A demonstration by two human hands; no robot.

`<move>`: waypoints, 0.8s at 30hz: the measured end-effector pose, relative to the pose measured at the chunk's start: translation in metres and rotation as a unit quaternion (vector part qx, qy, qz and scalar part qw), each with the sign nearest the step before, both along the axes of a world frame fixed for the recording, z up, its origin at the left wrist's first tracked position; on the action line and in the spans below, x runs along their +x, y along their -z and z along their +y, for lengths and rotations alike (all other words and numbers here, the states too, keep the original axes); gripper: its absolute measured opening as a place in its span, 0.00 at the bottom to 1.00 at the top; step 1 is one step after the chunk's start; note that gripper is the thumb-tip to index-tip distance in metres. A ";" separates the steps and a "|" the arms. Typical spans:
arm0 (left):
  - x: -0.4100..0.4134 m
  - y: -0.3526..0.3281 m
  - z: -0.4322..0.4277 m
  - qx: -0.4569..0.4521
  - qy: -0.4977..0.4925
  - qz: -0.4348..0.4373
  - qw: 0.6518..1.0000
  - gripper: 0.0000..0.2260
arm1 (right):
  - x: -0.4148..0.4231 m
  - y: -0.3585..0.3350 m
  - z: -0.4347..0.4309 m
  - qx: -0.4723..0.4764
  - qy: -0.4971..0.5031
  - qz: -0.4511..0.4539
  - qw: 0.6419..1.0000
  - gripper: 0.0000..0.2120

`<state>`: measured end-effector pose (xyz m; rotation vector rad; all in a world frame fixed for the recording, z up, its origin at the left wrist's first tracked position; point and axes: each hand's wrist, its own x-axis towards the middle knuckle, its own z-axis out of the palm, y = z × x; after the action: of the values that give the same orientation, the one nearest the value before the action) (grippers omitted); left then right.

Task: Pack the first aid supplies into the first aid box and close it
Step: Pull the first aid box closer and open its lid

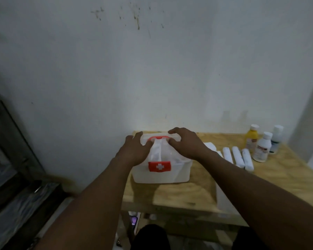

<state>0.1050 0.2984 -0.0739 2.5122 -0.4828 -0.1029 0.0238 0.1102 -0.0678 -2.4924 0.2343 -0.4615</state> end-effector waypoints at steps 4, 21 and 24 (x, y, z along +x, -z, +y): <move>-0.016 0.000 0.003 -0.007 -0.016 -0.001 1.000 0.36 | -0.012 0.001 0.004 0.018 0.000 -0.009 1.000 0.21; -0.001 0.002 -0.022 0.006 -0.090 -0.021 0.996 0.33 | -0.020 0.034 0.029 0.118 0.276 -0.249 0.921 0.17; -0.001 0.002 -0.027 0.009 -0.098 -0.026 0.995 0.32 | -0.041 0.041 0.070 0.361 0.314 -0.213 0.852 0.17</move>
<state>0.1043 0.2710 -0.0759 2.5702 -0.2553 0.0344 -0.0168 0.1801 -0.1087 -1.4830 0.8717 -0.9644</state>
